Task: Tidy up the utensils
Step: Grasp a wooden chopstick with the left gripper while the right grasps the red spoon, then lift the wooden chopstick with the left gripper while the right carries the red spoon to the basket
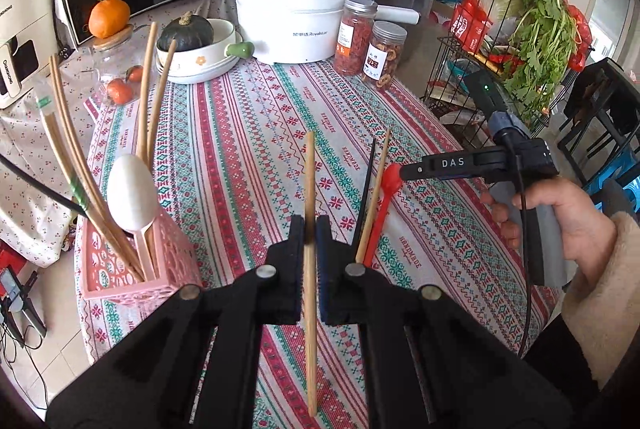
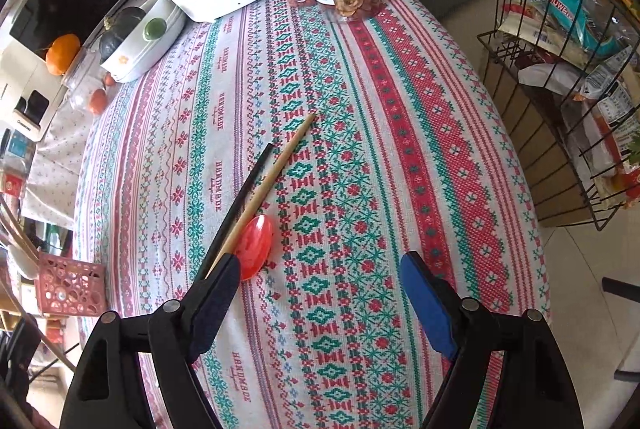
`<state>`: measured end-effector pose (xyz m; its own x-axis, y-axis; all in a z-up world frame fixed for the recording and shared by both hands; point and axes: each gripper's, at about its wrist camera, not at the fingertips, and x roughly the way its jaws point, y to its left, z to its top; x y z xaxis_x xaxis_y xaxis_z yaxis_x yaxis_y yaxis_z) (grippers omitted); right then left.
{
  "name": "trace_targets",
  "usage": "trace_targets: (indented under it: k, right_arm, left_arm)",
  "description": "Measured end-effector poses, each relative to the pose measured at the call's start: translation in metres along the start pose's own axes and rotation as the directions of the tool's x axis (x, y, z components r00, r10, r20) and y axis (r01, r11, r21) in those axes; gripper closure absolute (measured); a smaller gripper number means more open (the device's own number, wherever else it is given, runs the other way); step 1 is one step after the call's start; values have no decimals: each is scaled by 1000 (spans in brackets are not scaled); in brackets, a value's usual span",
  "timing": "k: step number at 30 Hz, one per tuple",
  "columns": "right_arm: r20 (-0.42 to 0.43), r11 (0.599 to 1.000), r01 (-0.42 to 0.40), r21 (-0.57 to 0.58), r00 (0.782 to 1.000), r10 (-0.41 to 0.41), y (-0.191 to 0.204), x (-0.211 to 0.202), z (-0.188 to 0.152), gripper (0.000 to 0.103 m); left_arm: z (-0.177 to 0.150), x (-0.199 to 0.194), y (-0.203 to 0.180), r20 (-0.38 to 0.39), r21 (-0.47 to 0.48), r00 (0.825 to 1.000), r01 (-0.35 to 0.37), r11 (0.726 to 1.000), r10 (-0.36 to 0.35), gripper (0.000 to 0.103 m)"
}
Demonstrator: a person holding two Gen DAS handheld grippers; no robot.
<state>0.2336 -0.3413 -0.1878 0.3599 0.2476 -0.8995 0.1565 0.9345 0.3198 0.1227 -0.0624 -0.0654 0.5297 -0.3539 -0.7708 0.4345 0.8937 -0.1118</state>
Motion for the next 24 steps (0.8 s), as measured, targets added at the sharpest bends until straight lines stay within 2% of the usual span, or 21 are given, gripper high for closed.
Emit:
trace_targets:
  k: [1,2,7,12,15,16,24]
  right_arm:
    - [29,1000,4,-14,1000,-4,3,0,1,28]
    - [37,1000,-10,-23,999,11,5,2,1,35]
    - [113,998,-9,-56,993,16,16,6,-2,43]
    - [133,994,-25,-111,990,39,30,12,-6,65]
    - [113,989,-52,-140,991,68,35,17,-8,89]
    - [117,988,-58,-146,990,76,35,16,-10,93]
    - [174,976,-49,-212,981,87,42,-2,-23,96]
  left_arm:
    - [-3,-3,4,8,-14,1000,5,1000,-4,97]
    - [-7,-6,8,15,-30,1000,9,999,-9,96]
    - [-14,-15,20,30,-54,999,20,998,-19,96]
    - [-22,-23,30,37,-70,999,27,997,-25,96]
    - [-27,-28,36,45,-85,999,31,996,-27,96]
    - [-27,-29,37,49,-89,998,32,996,-28,96]
    - [-35,-57,46,123,-101,992,13,995,0,97]
